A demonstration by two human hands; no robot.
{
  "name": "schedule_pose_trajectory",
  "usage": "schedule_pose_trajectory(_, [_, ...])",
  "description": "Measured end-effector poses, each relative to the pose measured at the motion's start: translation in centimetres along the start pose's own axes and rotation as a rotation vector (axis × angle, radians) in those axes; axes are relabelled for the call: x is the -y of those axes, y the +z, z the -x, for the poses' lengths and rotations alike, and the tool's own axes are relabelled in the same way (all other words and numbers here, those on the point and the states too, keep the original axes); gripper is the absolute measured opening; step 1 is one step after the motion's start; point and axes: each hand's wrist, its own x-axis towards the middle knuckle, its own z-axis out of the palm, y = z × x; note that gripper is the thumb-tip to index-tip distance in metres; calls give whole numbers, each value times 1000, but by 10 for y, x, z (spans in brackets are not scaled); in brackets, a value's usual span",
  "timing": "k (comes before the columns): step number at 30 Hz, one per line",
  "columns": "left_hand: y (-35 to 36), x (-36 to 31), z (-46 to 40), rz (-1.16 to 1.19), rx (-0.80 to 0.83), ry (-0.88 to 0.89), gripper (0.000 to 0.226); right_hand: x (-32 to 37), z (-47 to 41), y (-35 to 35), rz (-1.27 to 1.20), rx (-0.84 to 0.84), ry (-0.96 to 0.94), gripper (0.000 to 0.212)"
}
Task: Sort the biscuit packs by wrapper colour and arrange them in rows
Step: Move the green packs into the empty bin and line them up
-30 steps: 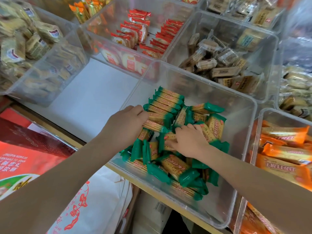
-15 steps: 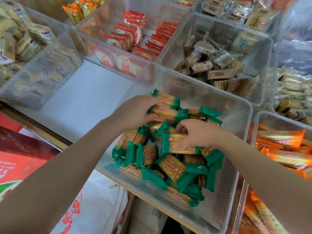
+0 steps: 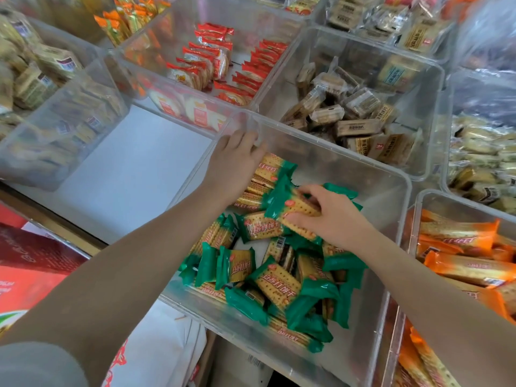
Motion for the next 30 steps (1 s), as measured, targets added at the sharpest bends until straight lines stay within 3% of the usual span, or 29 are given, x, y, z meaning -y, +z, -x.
schedule_pose_trajectory(3, [-10, -2, 8, 206, -8, -79, 62, 7, -5, -2, 15, -146, -41, 61])
schedule_pose_trajectory(6, [-21, 5, 35, 331, 50, -93, 39, 27, -15, -2, 144, -255, -154, 58])
schedule_pose_trajectory(10, [-20, 13, 66, 268, 219, 0, 26, 42, -44, 7, 439, -292, -248, 55])
schedule_pose_trajectory(15, [-3, 5, 72, 303, 398, 160, 30, 35, -75, 15, 379, -320, -131, 56])
schedule_pose_trajectory(18, [4, 0, 68, 158, 487, 218, 43, 33, -79, 21, 423, -370, -125, 58])
schedule_pose_trajectory(20, [6, -10, 64, 57, 454, 228, 43, 29, -73, 25, 482, -426, -144, 61])
schedule_pose_trajectory(23, [11, -21, 58, 55, 394, 171, 36, 21, -61, 24, 529, -514, -199, 61])
schedule_pose_trajectory(26, [17, -24, 54, 150, 455, 39, 36, 16, -53, 20, 516, -459, -282, 56])
schedule_pose_trajectory(30, [18, -17, 54, 294, 519, -16, 42, 14, -41, 19, 472, -547, -458, 36])
